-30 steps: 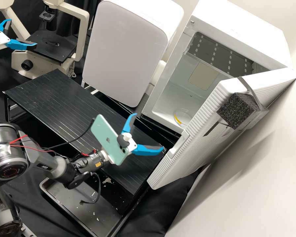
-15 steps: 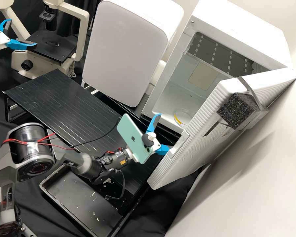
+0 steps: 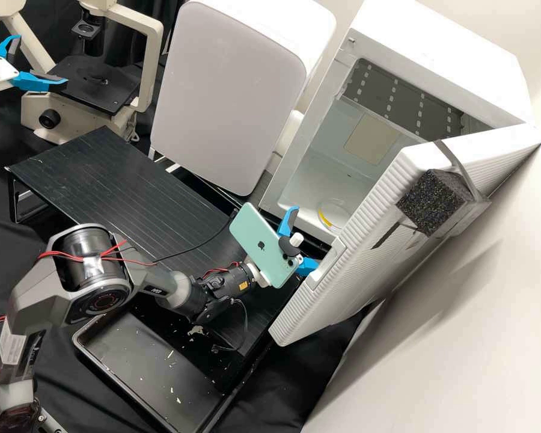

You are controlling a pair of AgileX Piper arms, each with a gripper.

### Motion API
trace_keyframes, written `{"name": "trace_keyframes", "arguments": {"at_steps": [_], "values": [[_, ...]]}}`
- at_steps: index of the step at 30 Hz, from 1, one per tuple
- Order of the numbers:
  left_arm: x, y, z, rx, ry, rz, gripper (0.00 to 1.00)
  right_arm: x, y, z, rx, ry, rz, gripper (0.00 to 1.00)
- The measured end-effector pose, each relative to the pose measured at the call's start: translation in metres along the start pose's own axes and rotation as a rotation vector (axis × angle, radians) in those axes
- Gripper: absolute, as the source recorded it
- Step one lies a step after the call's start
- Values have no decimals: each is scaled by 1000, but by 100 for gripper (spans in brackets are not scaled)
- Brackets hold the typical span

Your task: Take the petri dish out of the incubator

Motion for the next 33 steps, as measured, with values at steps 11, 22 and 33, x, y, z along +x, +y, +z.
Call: {"name": "trace_keyframes", "arguments": {"at_steps": [11, 22, 33], "values": [[0, 0, 0, 0, 0, 0, 100, 26, -13, -3, -19, 5, -39, 100], [0, 0, 0, 0, 0, 0, 100, 48, -17, 1, -57, 6, -40, 100], [0, 0, 0, 0, 0, 0, 100, 64, -20, 7, -55, -10, -50, 100]]}}
